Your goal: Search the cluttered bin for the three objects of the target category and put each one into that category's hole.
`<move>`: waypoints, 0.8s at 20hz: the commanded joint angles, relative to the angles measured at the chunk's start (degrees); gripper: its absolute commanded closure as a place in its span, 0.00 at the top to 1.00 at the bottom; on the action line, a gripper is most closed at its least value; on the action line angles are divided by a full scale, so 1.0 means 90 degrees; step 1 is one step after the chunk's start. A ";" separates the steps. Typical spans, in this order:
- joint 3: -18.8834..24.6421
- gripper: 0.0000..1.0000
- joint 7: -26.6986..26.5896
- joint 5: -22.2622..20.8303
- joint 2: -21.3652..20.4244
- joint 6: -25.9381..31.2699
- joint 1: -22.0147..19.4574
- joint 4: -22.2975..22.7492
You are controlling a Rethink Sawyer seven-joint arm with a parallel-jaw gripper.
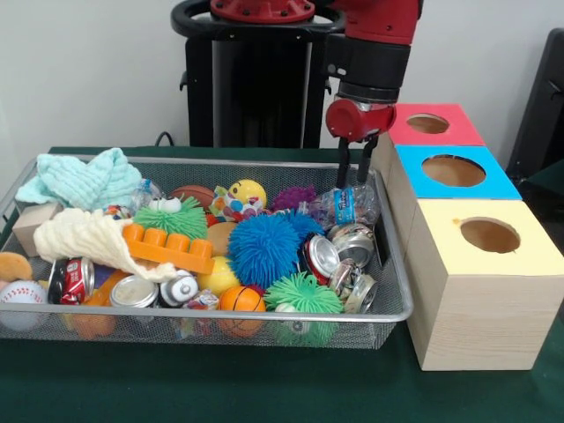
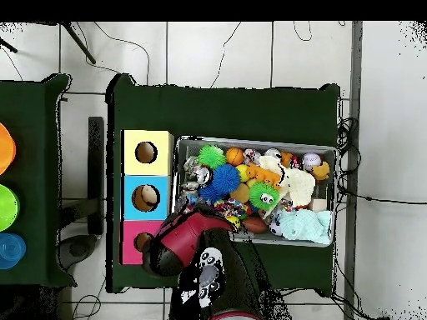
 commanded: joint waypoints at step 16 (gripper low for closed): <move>-0.0409 1.00 0.0592 -0.0672 0.0529 -0.0521 0.0631 -0.1384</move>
